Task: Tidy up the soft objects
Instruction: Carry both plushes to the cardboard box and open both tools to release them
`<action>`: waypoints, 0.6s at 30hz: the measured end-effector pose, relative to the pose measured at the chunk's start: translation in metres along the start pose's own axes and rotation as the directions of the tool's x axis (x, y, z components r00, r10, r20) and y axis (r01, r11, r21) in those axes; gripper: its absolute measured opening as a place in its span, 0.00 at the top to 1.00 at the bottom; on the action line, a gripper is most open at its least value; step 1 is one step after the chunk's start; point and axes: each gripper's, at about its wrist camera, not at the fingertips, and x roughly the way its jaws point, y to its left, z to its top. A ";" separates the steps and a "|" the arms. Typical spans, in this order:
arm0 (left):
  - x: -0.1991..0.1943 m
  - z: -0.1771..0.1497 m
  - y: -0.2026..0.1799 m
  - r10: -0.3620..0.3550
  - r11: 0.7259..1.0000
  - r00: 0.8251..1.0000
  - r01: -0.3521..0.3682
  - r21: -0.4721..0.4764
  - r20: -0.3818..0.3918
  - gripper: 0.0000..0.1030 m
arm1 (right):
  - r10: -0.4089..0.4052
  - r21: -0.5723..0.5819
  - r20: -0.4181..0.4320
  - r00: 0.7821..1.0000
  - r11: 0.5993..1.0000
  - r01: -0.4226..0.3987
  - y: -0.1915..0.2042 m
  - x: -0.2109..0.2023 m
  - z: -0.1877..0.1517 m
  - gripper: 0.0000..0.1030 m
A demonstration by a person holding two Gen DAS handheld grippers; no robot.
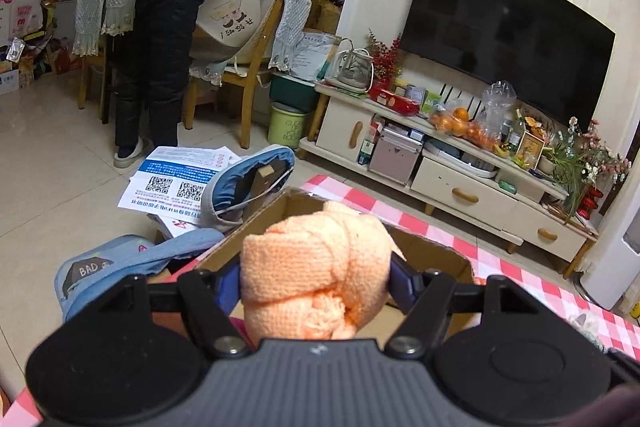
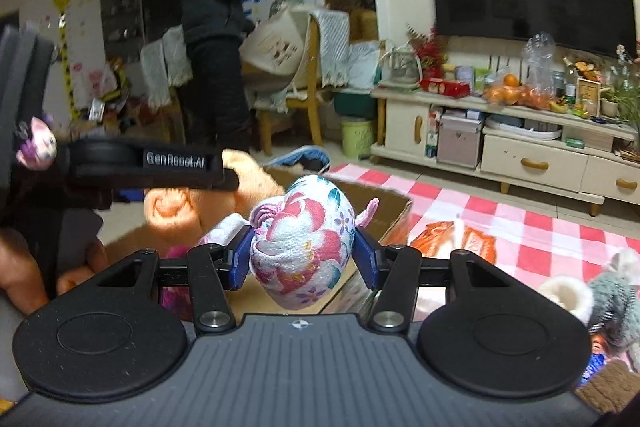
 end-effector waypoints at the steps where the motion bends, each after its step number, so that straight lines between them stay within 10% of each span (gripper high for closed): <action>1: -0.001 -0.001 0.001 0.001 1.000 1.000 -0.001 0.000 -0.001 0.31 | 0.008 -0.006 -0.005 1.000 1.000 -0.008 0.004 0.001 -0.001 0.36; 6: 0.002 -0.003 -0.001 0.013 1.000 1.000 -0.013 0.023 -0.019 0.30 | 0.005 -0.043 -0.017 1.000 0.999 -0.006 0.009 0.005 -0.003 0.34; 9: 0.003 -0.005 -0.003 0.026 0.999 0.999 -0.025 0.040 -0.032 0.27 | -0.018 -0.064 -0.016 1.000 0.998 0.017 0.008 0.004 -0.005 0.06; 18: -0.007 -0.006 -0.018 0.009 0.997 1.000 -0.009 0.082 -0.008 0.14 | -0.094 0.022 0.050 0.994 0.995 0.093 -0.012 -0.048 -0.013 0.03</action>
